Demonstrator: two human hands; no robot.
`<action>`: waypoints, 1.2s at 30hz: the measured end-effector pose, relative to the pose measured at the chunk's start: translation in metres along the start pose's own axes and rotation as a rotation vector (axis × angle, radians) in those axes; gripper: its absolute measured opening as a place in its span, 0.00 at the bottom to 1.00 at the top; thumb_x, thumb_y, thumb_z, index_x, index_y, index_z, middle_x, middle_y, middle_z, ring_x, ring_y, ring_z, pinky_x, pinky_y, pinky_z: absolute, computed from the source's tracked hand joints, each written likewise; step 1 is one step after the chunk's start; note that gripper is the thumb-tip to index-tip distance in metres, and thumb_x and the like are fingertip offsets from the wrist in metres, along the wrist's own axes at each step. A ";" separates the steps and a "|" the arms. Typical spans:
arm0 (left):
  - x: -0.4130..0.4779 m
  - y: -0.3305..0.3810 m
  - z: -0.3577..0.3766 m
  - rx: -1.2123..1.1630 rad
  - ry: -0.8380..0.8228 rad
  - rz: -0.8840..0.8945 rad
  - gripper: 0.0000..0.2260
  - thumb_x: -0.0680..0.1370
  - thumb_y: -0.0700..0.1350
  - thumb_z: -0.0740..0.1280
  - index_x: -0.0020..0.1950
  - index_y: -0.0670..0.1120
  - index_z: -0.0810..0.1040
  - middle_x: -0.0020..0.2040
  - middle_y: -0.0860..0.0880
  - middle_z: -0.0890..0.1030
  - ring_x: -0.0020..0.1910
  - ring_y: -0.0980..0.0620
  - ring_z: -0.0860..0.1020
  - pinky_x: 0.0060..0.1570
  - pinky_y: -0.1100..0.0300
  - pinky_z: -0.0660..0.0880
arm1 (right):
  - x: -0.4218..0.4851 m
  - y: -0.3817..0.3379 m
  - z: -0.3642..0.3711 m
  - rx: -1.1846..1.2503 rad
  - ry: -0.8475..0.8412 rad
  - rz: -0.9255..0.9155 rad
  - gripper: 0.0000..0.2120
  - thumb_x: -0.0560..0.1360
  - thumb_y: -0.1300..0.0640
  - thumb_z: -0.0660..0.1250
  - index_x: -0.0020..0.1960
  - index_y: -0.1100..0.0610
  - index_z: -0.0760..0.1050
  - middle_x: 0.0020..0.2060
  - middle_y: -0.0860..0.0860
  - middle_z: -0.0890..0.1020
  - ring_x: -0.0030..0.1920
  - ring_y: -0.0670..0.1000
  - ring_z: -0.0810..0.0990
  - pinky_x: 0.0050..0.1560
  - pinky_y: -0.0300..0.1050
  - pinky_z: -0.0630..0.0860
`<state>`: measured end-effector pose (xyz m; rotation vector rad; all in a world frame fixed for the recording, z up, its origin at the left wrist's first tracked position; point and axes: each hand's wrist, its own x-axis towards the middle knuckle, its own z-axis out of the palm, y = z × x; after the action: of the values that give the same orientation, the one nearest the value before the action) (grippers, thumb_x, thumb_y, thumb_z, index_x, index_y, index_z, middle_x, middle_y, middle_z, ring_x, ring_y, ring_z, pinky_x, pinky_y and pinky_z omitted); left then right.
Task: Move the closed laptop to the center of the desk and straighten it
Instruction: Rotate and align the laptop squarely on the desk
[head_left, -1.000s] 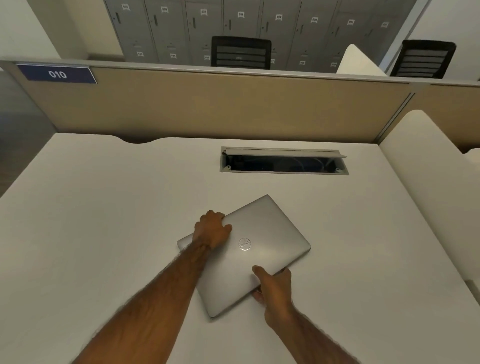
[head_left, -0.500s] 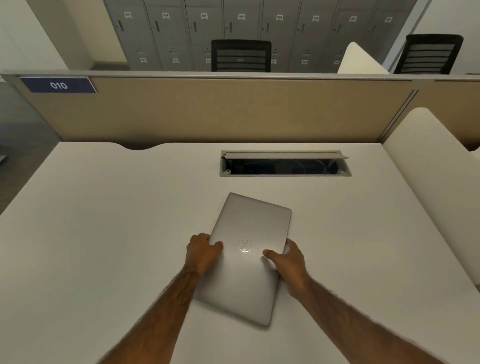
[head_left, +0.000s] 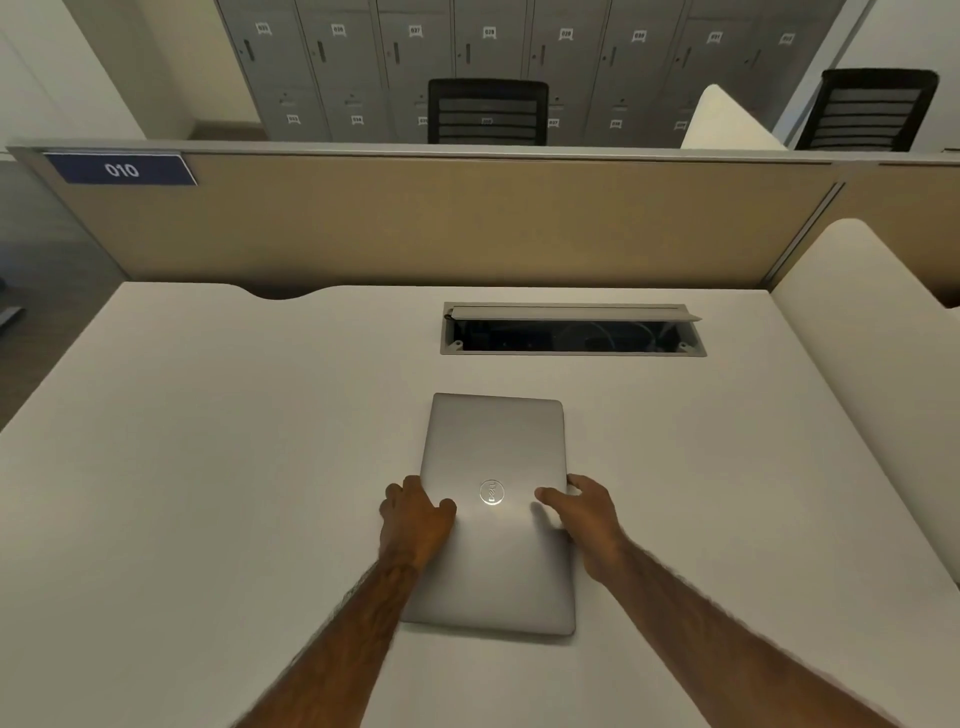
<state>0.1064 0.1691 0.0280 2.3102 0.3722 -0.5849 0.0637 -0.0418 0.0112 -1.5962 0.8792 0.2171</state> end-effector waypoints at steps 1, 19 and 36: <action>0.000 0.001 0.000 -0.006 -0.006 -0.006 0.23 0.77 0.47 0.65 0.70 0.41 0.67 0.67 0.40 0.69 0.69 0.38 0.66 0.64 0.46 0.69 | 0.003 0.002 0.002 -0.015 0.019 0.006 0.21 0.61 0.48 0.78 0.51 0.55 0.85 0.50 0.53 0.89 0.51 0.58 0.87 0.51 0.54 0.85; -0.044 0.000 0.039 -0.267 -0.031 -0.209 0.16 0.79 0.42 0.60 0.64 0.36 0.65 0.68 0.38 0.68 0.67 0.35 0.70 0.66 0.49 0.69 | 0.033 -0.057 0.017 -0.473 0.033 -0.052 0.15 0.67 0.43 0.71 0.50 0.49 0.80 0.58 0.52 0.75 0.62 0.58 0.74 0.66 0.59 0.75; 0.031 0.014 -0.003 0.320 0.126 0.184 0.31 0.79 0.45 0.59 0.80 0.40 0.53 0.81 0.40 0.57 0.80 0.40 0.54 0.79 0.49 0.51 | -0.032 0.034 -0.051 -0.482 0.480 0.058 0.32 0.78 0.47 0.71 0.75 0.64 0.71 0.67 0.68 0.71 0.68 0.70 0.71 0.67 0.62 0.70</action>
<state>0.1397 0.1644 0.0220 2.6609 0.1275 -0.4327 0.0025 -0.0744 0.0165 -2.1212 1.3133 0.0872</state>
